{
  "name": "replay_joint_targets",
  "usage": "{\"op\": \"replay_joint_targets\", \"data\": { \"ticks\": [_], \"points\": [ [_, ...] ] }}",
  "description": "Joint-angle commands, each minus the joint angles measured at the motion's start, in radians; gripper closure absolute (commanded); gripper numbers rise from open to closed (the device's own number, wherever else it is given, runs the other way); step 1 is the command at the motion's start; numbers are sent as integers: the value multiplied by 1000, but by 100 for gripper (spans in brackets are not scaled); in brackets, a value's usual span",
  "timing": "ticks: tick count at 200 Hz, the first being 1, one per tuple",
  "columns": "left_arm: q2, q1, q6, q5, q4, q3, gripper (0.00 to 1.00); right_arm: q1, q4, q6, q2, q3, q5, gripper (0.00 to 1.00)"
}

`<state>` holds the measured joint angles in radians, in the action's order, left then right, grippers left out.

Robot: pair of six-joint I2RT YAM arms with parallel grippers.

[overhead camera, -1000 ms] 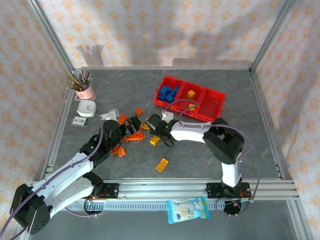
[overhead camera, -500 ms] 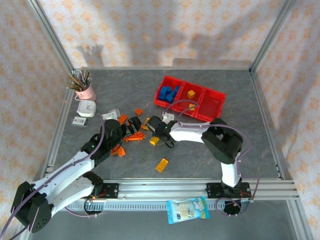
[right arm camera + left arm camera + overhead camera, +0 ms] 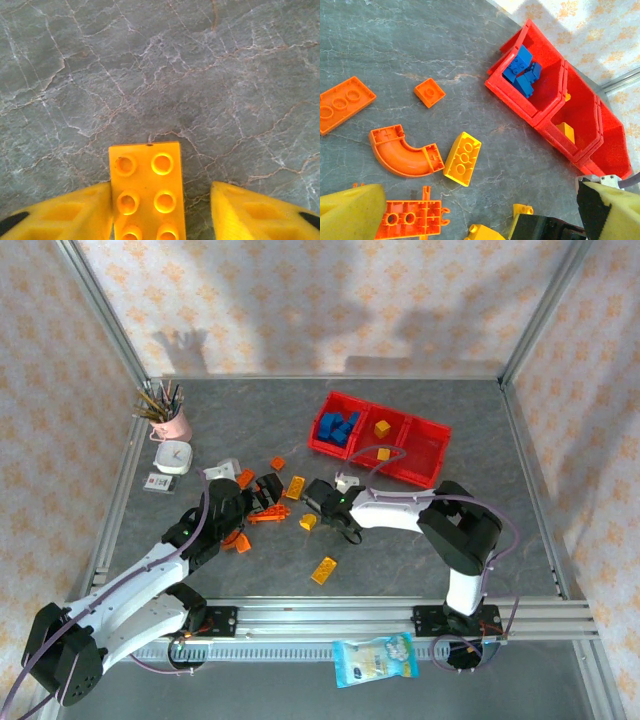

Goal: Sort the legos into containers by color
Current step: Pick up the lego from the center of the table, then place the lego in the container.

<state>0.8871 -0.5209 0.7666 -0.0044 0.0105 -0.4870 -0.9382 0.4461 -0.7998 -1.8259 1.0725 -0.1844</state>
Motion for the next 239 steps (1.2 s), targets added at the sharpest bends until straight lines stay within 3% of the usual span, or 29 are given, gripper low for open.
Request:
{"op": "replay_joint_targets", "data": {
  "ticks": [1, 35, 96, 153, 239],
  "points": [
    [4, 12, 13, 12, -31, 1, 1, -11, 40, 11, -7, -7, 3, 55],
    [6, 13, 10, 12, -32, -4, 1, -12, 2, 51, -3, -5, 34, 65],
    [55, 13, -12, 58, -49, -48, 1, 30, 8, 123, 83, 14, -11, 70],
    [176, 15, -68, 108, -63, -153, 1, 198, 14, 290, 132, 120, -94, 71],
    [359, 24, -93, 145, -149, -280, 1, 478, -46, 446, -116, 448, -55, 70]
  ]
}}
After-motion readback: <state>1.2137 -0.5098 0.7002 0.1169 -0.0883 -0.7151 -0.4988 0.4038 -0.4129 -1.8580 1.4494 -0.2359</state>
